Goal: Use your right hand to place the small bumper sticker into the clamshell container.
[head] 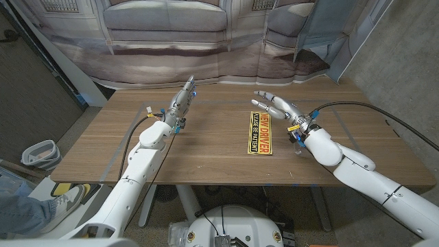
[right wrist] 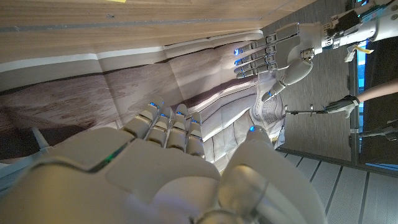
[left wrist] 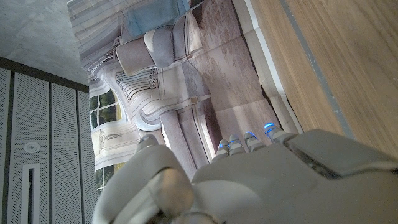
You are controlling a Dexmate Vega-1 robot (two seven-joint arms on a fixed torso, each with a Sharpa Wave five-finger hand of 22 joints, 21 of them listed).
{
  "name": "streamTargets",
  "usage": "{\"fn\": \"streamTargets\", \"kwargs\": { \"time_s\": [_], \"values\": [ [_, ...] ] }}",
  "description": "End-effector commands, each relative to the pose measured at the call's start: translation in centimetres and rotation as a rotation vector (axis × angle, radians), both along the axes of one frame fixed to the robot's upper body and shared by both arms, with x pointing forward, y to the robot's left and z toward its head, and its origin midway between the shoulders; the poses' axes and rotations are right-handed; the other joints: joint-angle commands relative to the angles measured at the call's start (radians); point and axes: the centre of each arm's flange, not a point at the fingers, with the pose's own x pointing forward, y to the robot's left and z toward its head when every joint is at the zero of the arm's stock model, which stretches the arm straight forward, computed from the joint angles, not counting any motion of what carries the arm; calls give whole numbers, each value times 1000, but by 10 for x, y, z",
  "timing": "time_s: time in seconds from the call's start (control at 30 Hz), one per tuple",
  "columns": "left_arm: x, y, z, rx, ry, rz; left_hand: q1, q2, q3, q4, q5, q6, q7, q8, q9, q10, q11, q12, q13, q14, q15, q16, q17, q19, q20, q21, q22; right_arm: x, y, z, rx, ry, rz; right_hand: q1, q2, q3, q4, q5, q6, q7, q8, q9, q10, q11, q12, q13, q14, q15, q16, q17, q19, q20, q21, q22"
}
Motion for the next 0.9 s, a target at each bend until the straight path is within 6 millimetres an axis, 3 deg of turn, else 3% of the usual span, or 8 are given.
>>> {"fn": "streamTargets", "kwargs": {
  "time_s": [0.03,0.4,0.9],
  "values": [
    [-3,0,1,1,-4,-1,6,2,-4,2,-3,3,-1,3,5,0,-6,1,2,-4,4,5,3,-26,-57,-3,5,-2,2,0,-51,-9,-39,19,1,5,-7,-2,-4,-14,-1,3,-8,-3,-6,5,-2,4,-2,4,-3,-16,-1,3],
    [-3,2,1,4,-9,0,7,3,-6,2,-4,5,-1,4,5,1,-6,2,2,-2,3,5,3,-26,-56,-4,5,-2,2,1,-78,-7,-57,32,5,11,-15,-1,-8,-20,0,3,-16,-1,-9,5,-9,4,-4,3,-4,-14,-2,3],
    [-3,0,0,4,-8,-6,8,4,-9,2,-4,5,-1,3,5,1,-5,2,2,-3,5,5,3,-26,-55,-4,5,-5,7,-2,-149,-24,-129,80,14,30,-45,1,-36,-28,-3,4,-46,-5,-18,6,-30,11,-8,1,-11,-10,-8,1]
  ]
}}
